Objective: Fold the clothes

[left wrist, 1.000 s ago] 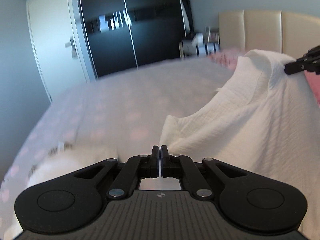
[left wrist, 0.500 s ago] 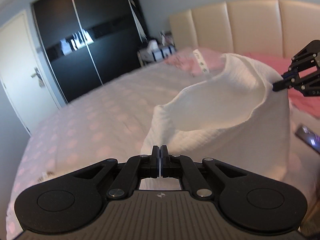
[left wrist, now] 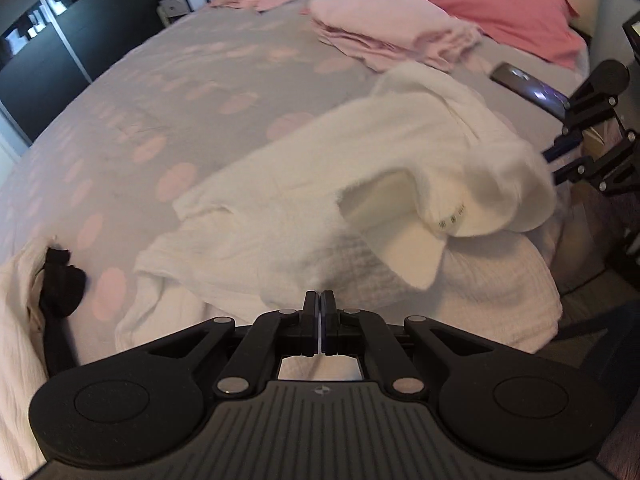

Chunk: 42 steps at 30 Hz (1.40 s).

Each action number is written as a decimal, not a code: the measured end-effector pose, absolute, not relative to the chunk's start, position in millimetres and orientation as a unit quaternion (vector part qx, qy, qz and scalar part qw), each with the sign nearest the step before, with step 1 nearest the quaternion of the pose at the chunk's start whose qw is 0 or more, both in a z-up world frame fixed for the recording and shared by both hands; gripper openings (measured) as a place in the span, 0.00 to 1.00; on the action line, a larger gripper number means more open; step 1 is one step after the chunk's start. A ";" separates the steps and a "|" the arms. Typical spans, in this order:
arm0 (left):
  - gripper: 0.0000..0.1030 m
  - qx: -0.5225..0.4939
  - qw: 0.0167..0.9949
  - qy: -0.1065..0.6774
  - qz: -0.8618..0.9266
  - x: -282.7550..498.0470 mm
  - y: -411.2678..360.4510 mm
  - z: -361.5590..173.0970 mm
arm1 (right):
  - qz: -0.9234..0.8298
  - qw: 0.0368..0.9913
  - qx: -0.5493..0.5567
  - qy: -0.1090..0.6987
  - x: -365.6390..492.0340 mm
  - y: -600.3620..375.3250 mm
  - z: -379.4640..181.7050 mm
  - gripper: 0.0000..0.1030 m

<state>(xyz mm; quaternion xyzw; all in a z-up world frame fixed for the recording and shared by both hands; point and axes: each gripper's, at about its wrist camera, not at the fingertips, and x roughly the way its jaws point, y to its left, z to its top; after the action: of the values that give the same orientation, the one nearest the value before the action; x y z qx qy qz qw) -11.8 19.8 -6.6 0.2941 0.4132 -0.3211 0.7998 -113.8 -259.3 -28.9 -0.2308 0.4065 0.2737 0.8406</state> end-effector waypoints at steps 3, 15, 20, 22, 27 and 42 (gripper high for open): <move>0.05 0.304 0.787 0.407 -0.349 -19.5 20.3 -0.1 | 0.269 0.843 -0.212 0.415 -117.5 -276.5 -23.0 0.37; 0.47 0.400 0.734 0.362 -0.413 -29.2 25.5 0.7 | 0.309 0.829 -0.275 0.377 -119.9 -284.0 7.2 0.41; 0.48 0.499 0.689 0.314 -0.422 -43.7 25.1 -25.6 | 0.374 0.788 -0.340 0.351 -126.5 -248.3 -6.3 0.46; 0.48 0.522 0.675 0.296 -0.429 -44.6 24.6 -33.4 | 0.391 0.779 -0.354 0.339 -130.8 -236.0 -10.7 0.47; 0.47 0.594 0.616 0.226 -0.465 -52.0 15.0 -48.0 | 0.426 0.760 -0.372 0.320 -136.1 -218.9 -13.8 0.51; 0.08 0.637 0.527 0.244 -0.506 -38.9 -19.3 -95.8 | 0.453 0.749 -0.382 0.296 -94.8 -198.9 -3.7 0.49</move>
<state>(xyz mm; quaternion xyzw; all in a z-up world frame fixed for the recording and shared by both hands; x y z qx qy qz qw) -38.9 -19.3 -95.8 0.6375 0.2442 -0.5059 0.5273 -94.8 -198.9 -3.7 -0.3822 0.2961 0.4534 0.7488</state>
